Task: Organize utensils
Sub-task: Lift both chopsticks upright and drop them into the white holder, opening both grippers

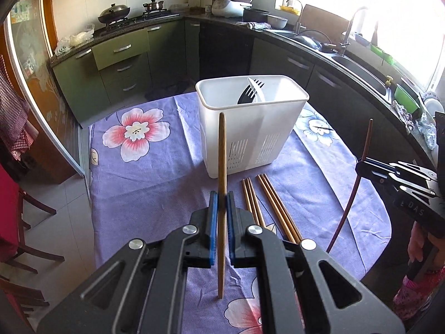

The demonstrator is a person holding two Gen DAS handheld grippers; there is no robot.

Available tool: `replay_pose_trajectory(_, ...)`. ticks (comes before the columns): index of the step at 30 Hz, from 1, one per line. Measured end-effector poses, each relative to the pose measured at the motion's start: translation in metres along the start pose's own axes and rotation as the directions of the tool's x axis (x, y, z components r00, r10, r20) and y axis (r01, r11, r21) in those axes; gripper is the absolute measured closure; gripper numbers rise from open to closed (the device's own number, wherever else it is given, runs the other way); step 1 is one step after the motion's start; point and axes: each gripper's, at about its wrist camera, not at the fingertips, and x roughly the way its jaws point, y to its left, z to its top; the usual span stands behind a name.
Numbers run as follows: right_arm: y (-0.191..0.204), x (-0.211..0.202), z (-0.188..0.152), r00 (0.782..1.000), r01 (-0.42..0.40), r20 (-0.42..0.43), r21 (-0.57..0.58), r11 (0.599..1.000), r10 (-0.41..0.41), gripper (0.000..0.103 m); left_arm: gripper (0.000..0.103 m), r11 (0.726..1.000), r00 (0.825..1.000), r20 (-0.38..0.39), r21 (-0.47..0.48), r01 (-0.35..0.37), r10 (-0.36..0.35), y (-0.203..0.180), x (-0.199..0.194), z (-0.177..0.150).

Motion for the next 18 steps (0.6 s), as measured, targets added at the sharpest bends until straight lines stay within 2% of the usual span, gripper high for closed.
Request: replay_pose_trajectory(18, 0.001, -0.016, 0.0, 0.999, -0.025, 0.046, -0.002, 1.0, 0.025, 0.096, 0.097, 1.0, 0.998, 0.06, 0.018, 0.019, -0.021, -0.004, -0.027, -0.006)
